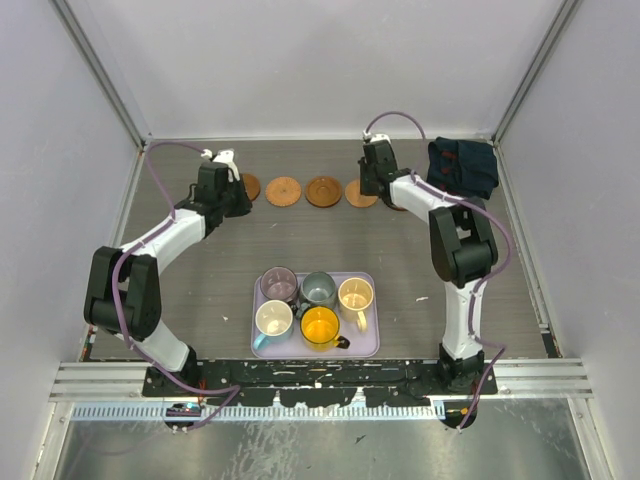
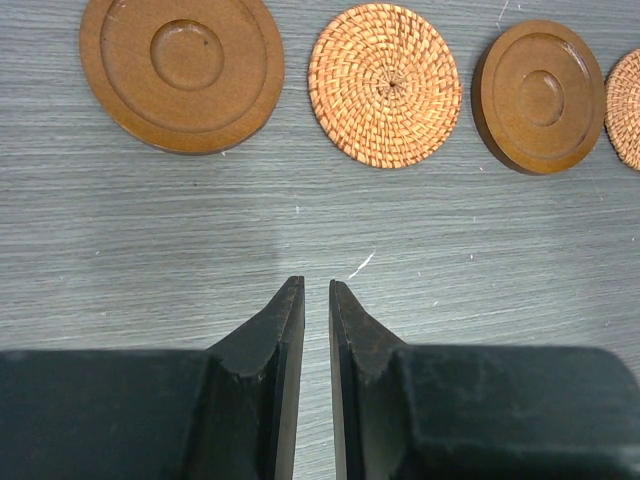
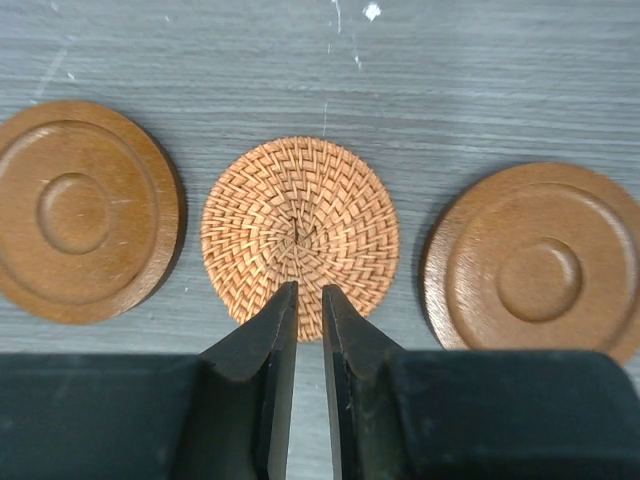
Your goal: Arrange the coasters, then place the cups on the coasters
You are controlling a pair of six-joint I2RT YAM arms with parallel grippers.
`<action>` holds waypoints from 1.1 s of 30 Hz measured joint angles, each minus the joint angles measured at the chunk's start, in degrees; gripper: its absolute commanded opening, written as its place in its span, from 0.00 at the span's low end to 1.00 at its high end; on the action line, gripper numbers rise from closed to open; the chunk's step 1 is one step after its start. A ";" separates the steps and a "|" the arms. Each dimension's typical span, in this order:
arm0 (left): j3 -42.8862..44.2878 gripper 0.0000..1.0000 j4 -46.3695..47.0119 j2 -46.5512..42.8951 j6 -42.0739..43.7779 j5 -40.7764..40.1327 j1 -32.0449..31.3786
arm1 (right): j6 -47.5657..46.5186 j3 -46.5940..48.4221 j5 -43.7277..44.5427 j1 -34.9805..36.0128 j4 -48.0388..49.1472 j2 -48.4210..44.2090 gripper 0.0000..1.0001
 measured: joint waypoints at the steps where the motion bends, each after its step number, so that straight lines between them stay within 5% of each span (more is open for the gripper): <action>1: 0.00 0.18 0.00 0.00 -0.02 0.00 0.00 | 0.02 -0.55 0.15 -0.02 0.09 -1.25 0.23; 5: -0.22 0.18 0.00 -0.35 0.00 0.02 0.02 | 0.04 -4.22 2.82 -0.07 1.20 -8.41 0.30; 9: -0.98 0.19 -0.04 -2.38 0.02 0.04 0.00 | 0.66 -9.22 6.05 -0.26 2.97 -16.59 0.62; 11: -1.27 0.19 -0.09 -3.85 0.04 0.04 0.00 | 1.73 -12.02 6.43 -1.09 3.54 -20.79 0.69; 16: -3.26 0.23 -0.04 -8.87 0.02 0.04 0.02 | 7.43 -18.34 -3.15 -8.37 7.21 -27.82 0.71; 19: -5.46 0.43 -0.04 -11.63 -0.09 0.04 0.02 | 9.92 -22.01 -8.41 -15.17 8.85 -29.14 0.69; 25: -10.12 0.42 -0.33 -15.89 -0.85 0.68 0.02 | 11.13 -30.49 -10.69 -16.48 7.56 -33.86 0.57; 33: -15.21 0.42 -1.29 -25.90 -2.08 0.87 -0.81 | 10.75 -39.76 -7.28 -15.61 4.55 -53.40 0.56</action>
